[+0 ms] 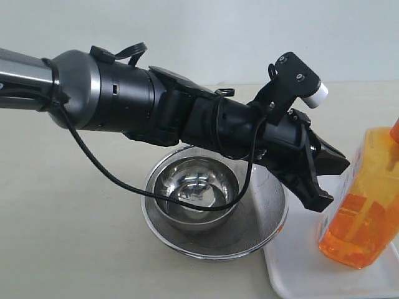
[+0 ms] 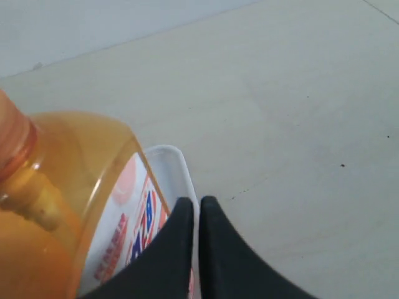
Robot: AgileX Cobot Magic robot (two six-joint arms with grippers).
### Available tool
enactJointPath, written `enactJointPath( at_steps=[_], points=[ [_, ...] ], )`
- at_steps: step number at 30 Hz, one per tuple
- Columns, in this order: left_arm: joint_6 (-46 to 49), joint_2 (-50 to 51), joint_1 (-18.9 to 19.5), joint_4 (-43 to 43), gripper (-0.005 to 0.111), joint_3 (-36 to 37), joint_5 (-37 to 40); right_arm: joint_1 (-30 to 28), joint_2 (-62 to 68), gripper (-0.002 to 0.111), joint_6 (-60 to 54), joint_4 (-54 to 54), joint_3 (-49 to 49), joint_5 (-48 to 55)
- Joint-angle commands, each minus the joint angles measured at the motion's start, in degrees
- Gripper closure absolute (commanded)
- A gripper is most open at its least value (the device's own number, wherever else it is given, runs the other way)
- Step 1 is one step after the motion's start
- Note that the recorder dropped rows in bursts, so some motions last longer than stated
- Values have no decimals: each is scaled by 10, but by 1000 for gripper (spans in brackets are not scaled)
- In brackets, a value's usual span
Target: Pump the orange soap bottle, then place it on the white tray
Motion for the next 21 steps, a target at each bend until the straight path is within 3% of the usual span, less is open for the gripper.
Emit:
enactJointPath(
  at_steps=[1, 6, 21],
  points=[
    [-4, -3, 1, 4, 102, -3, 8, 0, 60, 108, 76, -82, -6, -23],
    [-4, -3, -1, 7, 102, -3, 8, 0, 120, 108, 161, -152, -8, -29],
    [-9, -3, -21, 7, 102, -3, 7, 0, 182, 108, 161, -189, -28, -60]
  ],
)
